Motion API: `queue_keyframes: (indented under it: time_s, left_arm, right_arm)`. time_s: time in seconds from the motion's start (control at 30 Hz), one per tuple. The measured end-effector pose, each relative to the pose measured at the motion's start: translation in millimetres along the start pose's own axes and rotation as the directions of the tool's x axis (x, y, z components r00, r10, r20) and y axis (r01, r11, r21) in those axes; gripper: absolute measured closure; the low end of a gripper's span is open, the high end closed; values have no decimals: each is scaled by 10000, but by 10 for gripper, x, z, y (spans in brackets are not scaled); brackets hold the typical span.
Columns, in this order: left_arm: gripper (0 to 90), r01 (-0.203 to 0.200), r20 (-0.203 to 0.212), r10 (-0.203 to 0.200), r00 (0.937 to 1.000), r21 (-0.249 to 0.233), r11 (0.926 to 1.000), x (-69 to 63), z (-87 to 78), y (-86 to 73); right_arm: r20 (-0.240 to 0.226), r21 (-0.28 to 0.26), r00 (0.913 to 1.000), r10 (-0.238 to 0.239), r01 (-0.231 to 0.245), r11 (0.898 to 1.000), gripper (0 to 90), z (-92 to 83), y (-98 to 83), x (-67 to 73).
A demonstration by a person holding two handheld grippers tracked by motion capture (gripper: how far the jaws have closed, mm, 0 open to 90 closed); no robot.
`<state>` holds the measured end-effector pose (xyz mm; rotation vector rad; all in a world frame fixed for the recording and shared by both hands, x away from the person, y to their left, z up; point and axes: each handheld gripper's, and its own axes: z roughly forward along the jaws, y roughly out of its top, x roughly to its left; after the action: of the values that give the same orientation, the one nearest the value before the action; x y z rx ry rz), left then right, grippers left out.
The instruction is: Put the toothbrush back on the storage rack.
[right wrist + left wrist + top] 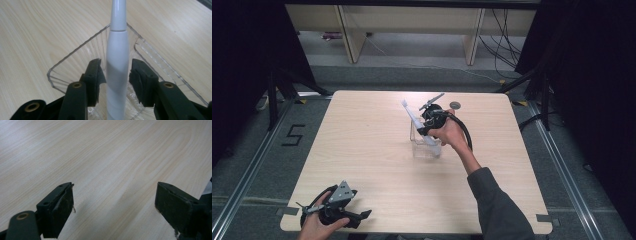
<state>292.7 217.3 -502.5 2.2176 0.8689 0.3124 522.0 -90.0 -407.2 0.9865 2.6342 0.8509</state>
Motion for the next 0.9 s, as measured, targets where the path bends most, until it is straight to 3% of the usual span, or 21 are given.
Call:
queue_keyframes:
  time_s: [0.1,0.13,0.17,0.2,0.27,0.37,0.53,0.67,0.73,0.9]
  left_arm:
    - [150,115,9,-115,9999,-81,9999,-4,5,-2]
    - [150,87,11,-87,10000,-42,10000,-5,8,-2]
    - [150,87,11,-87,10000,-42,10000,-5,8,-2]
    - [150,73,8,-73,10000,-27,10000,-5,8,0]
    - [150,96,8,-96,10000,-56,9999,-7,9,-2]
    - [150,112,-14,-112,9999,-39,9999,-3,9,-4]
    - [150,80,10,-80,10000,-40,10000,-3,10,-1]
    - [150,225,124,-223,9997,-93,9997,-5,21,-9]
    - [150,123,58,-123,9999,-89,9999,-6,14,-6]
    - [150,154,73,-153,9999,-112,9998,-2,16,-8]
  right_arm:
    - [13,-254,9998,-190,190,9995,587,-47,-8,-6]
    - [8,-164,9996,290,-290,9994,575,-99,-24,19]
    - [30,-240,9994,340,-340,9991,574,-105,-35,17]
    - [-79,-339,9999,91,-94,9994,571,-114,-42,5]
    - [-189,-479,9998,71,-80,9988,562,-126,-61,-3]
    - [-87,-823,9998,-170,163,9965,543,-136,-83,-38]
    - [-280,-953,9994,221,-247,9951,512,-202,-107,-34]
    - [-224,-1088,9997,140,-163,9939,476,-243,-118,-30]
    - [-91,-1480,9997,-220,204,9888,456,-261,-137,-48]
    - [-120,-1695,9999,-84,63,9855,445,-344,-147,-57]
